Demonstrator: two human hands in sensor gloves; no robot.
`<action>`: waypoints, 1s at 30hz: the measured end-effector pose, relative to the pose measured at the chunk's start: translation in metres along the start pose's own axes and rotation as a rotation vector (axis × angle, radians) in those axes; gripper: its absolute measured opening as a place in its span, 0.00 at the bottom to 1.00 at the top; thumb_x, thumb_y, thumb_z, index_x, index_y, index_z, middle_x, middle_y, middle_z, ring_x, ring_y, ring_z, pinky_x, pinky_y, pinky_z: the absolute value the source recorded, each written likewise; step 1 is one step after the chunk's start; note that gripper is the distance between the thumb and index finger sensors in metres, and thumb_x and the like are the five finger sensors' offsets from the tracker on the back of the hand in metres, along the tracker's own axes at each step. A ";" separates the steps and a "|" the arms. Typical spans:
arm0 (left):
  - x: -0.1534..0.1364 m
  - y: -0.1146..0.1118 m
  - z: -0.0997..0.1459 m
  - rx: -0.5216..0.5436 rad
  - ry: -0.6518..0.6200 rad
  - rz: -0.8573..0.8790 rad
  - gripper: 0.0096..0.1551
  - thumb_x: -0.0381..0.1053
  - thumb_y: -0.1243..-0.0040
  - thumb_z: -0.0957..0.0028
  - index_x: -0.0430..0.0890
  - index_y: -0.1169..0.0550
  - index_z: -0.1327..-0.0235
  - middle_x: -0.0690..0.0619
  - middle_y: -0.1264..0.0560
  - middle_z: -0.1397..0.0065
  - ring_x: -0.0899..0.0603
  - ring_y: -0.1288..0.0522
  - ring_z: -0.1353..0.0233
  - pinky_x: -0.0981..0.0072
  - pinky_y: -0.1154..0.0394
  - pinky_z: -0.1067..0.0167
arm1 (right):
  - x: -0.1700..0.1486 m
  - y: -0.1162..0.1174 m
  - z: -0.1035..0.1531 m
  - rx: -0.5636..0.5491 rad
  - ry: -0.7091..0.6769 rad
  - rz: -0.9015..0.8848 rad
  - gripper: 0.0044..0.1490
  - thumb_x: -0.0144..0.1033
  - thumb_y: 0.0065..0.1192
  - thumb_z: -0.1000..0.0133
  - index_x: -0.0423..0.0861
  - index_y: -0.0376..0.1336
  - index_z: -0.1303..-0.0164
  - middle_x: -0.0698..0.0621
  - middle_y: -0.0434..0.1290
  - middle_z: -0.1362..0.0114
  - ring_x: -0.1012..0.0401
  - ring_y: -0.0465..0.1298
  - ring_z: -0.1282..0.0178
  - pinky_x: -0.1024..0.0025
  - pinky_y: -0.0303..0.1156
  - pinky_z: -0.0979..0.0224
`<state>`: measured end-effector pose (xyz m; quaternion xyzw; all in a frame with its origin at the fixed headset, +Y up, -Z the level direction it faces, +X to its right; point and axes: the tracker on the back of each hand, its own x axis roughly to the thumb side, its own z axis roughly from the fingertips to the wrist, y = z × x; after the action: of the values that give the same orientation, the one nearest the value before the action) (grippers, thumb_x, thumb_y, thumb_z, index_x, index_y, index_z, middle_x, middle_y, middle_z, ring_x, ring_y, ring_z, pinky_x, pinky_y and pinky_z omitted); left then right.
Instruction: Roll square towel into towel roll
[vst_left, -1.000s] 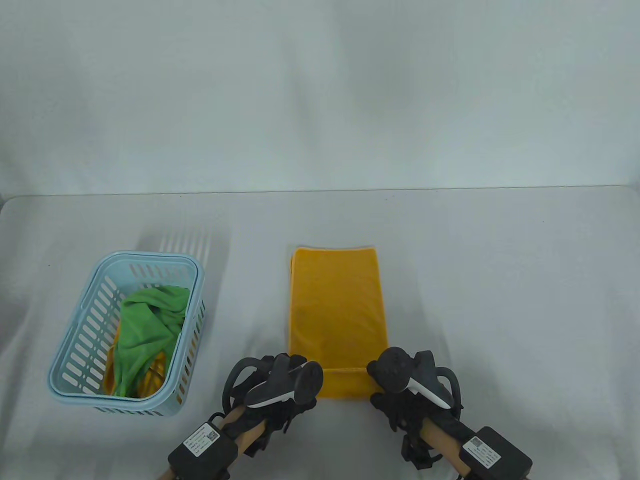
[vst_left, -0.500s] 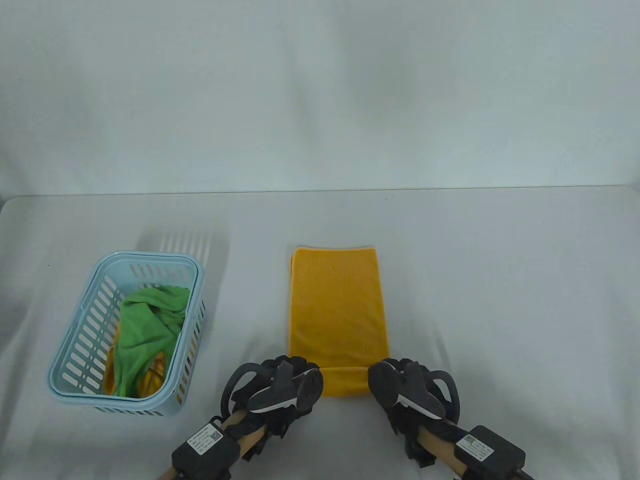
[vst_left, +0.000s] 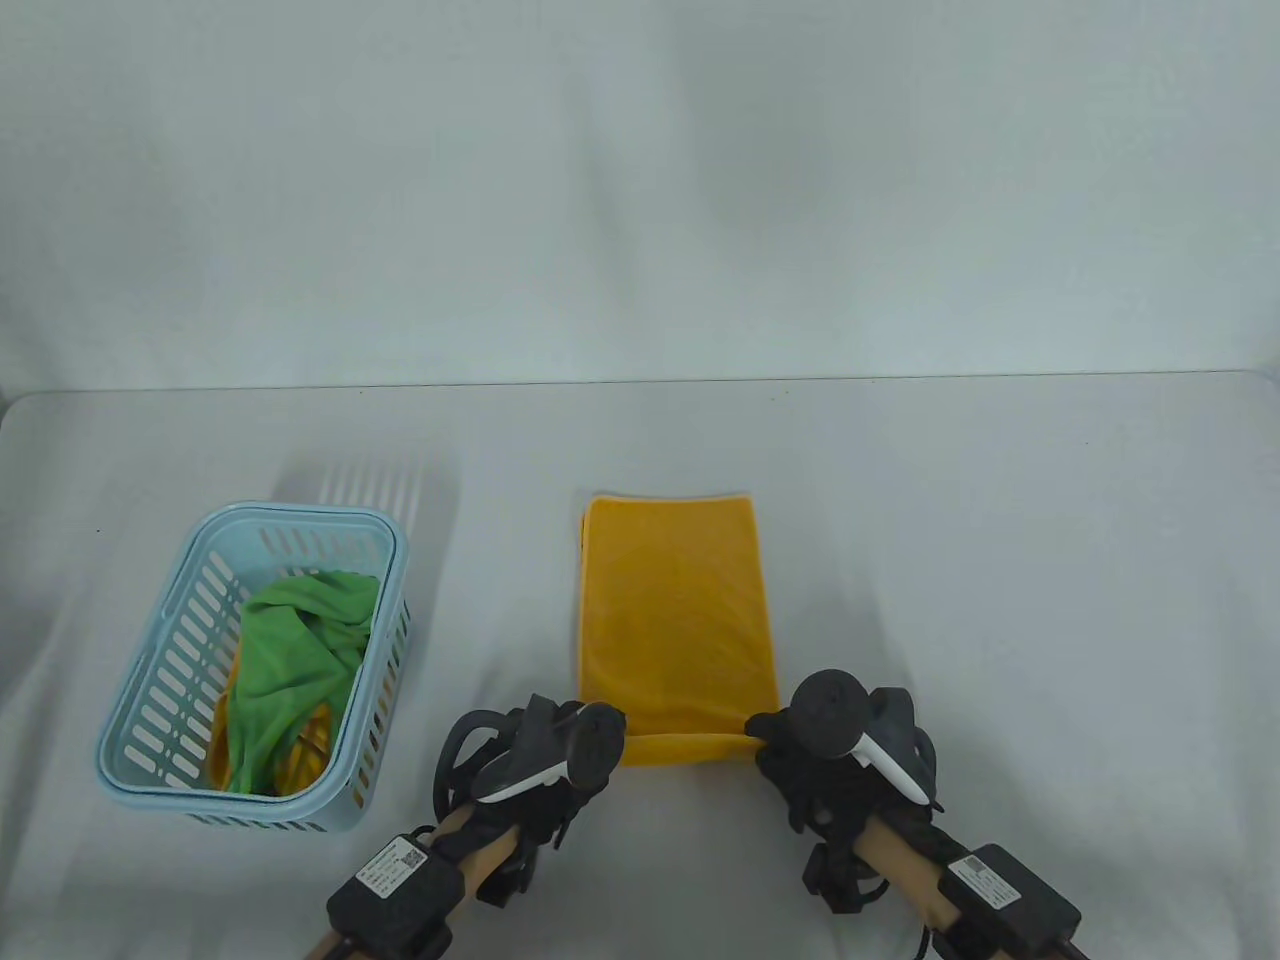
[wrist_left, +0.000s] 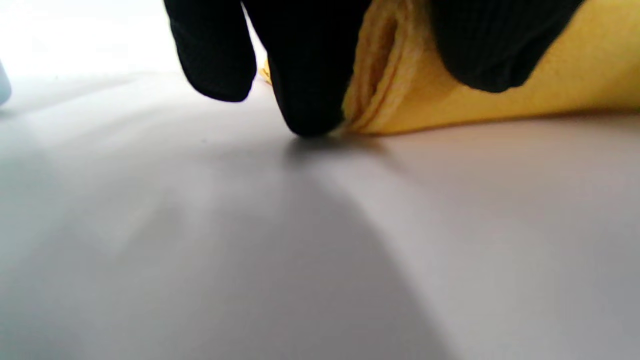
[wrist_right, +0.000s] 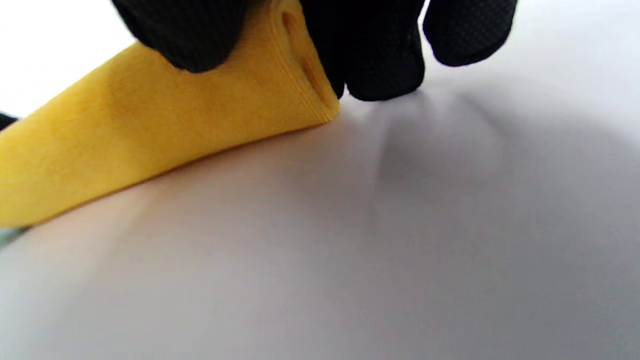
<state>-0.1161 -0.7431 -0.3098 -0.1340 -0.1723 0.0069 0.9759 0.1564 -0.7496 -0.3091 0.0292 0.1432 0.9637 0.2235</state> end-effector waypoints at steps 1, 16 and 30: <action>-0.003 0.002 0.000 0.000 0.005 0.041 0.36 0.57 0.40 0.58 0.61 0.33 0.31 0.63 0.25 0.31 0.50 0.20 0.34 0.48 0.28 0.28 | -0.002 -0.001 0.000 0.015 0.009 -0.028 0.31 0.50 0.61 0.57 0.58 0.67 0.41 0.56 0.74 0.34 0.54 0.74 0.35 0.49 0.68 0.31; -0.024 0.001 -0.005 -0.029 0.139 0.224 0.30 0.63 0.40 0.60 0.61 0.22 0.42 0.62 0.17 0.44 0.50 0.15 0.46 0.49 0.25 0.34 | -0.019 -0.003 -0.008 0.002 0.115 -0.214 0.32 0.52 0.61 0.57 0.56 0.68 0.42 0.54 0.81 0.47 0.54 0.79 0.49 0.50 0.72 0.40; -0.031 -0.002 -0.008 -0.021 0.199 0.212 0.39 0.66 0.43 0.60 0.59 0.31 0.31 0.61 0.23 0.35 0.50 0.19 0.42 0.49 0.27 0.32 | -0.026 -0.009 -0.008 -0.029 0.182 -0.247 0.35 0.53 0.62 0.58 0.56 0.65 0.39 0.53 0.78 0.42 0.52 0.77 0.44 0.48 0.70 0.36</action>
<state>-0.1424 -0.7485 -0.3271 -0.1616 -0.0598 0.0948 0.9805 0.1827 -0.7554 -0.3193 -0.0795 0.1517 0.9294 0.3268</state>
